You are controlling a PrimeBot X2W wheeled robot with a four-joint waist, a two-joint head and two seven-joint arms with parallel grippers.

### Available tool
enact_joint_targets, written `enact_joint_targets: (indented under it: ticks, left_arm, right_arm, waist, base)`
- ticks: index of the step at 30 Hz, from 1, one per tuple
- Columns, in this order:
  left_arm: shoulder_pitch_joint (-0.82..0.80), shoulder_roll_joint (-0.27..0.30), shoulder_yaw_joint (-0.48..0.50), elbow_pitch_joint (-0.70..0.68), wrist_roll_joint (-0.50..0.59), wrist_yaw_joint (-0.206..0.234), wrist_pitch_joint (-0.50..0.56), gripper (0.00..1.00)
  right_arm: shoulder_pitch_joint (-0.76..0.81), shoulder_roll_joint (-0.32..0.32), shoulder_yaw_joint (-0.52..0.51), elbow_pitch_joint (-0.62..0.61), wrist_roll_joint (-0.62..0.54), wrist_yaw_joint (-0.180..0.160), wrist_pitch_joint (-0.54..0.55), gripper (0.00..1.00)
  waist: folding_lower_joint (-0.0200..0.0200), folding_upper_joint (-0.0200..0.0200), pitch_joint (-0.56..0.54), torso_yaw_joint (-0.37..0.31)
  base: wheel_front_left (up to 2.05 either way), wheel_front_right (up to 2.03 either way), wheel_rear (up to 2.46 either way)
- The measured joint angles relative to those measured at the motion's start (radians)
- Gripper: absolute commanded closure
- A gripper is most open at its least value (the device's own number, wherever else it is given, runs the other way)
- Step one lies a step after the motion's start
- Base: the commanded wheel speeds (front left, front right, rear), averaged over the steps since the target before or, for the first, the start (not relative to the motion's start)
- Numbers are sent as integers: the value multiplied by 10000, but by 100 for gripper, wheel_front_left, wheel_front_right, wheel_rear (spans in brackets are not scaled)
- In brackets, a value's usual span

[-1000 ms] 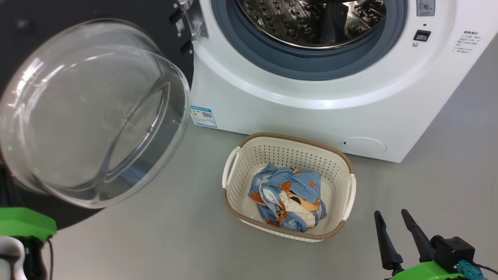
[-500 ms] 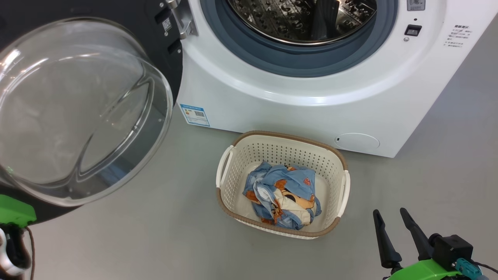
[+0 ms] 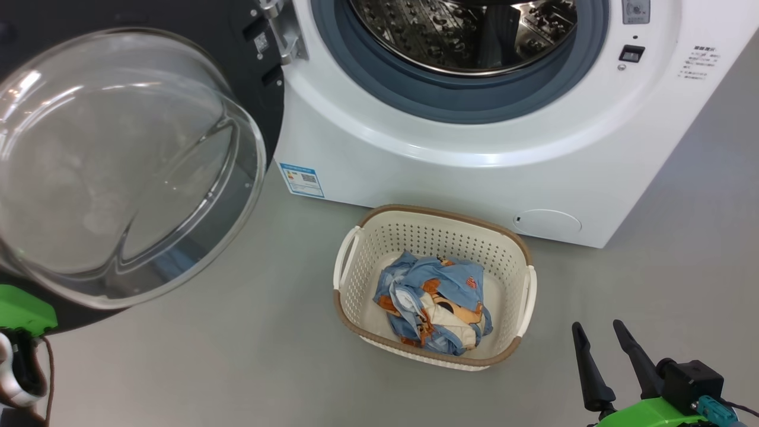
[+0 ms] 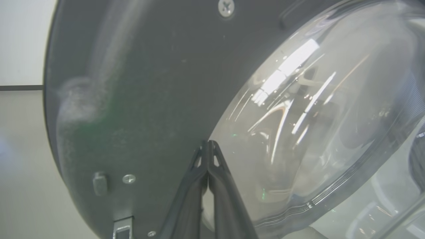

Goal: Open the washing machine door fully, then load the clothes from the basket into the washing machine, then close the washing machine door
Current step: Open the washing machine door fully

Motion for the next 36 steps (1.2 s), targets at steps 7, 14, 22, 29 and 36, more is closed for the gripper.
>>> enact_joint_targets:
  ticks: [7,14,22,29,36]
  left_arm:
    - [-270,-25,-205,523,130,-96,-94,100]
    - [-438,-46,-265,886,171,-219,-155,100]
    - [-513,-36,-169,1068,178,-259,-190,100]
    - [-567,6,-90,1185,180,-272,-192,100]
    - [-576,10,-29,1239,249,-270,-236,100]
  right_arm:
    - [212,-4,-40,-40,0,0,0,0]
    - [453,6,-31,-54,4,0,0,0]
    - [432,6,63,-50,31,0,0,0]
    - [431,6,59,-44,36,0,0,0]
    - [429,6,56,-42,77,0,0,0]
  waist:
    - [0,0,-215,215]
    - [0,0,-433,395]
    - [0,0,-388,295]
    - [0,0,-414,205]
    - [0,0,-412,170]
  base:
    - [0,0,0]
    - [0,0,0]
    - [0,0,0]
    - [0,0,0]
    - [0,0,0]
